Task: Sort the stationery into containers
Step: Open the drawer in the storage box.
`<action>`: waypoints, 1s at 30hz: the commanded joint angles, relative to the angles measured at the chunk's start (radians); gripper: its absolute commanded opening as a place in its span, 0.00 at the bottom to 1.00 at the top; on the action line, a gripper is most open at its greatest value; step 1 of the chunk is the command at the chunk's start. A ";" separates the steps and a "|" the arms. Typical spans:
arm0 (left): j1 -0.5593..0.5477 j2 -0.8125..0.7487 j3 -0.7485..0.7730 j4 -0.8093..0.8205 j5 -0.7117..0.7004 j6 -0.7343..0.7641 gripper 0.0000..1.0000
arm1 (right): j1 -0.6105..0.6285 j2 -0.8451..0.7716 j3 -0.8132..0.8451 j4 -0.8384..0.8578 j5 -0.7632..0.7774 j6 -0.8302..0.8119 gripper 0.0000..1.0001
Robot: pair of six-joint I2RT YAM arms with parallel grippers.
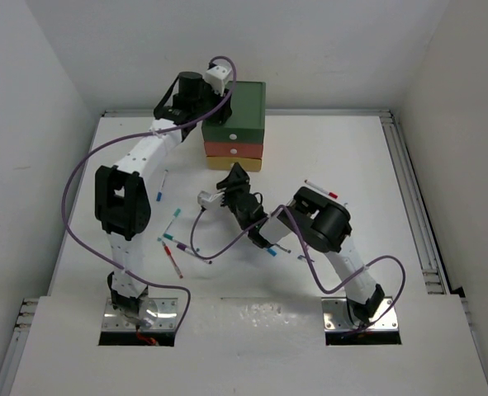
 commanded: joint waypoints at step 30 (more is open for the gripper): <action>-0.030 0.037 -0.045 0.044 -0.022 -0.032 0.51 | -0.072 0.138 0.234 0.320 -0.095 -0.013 0.52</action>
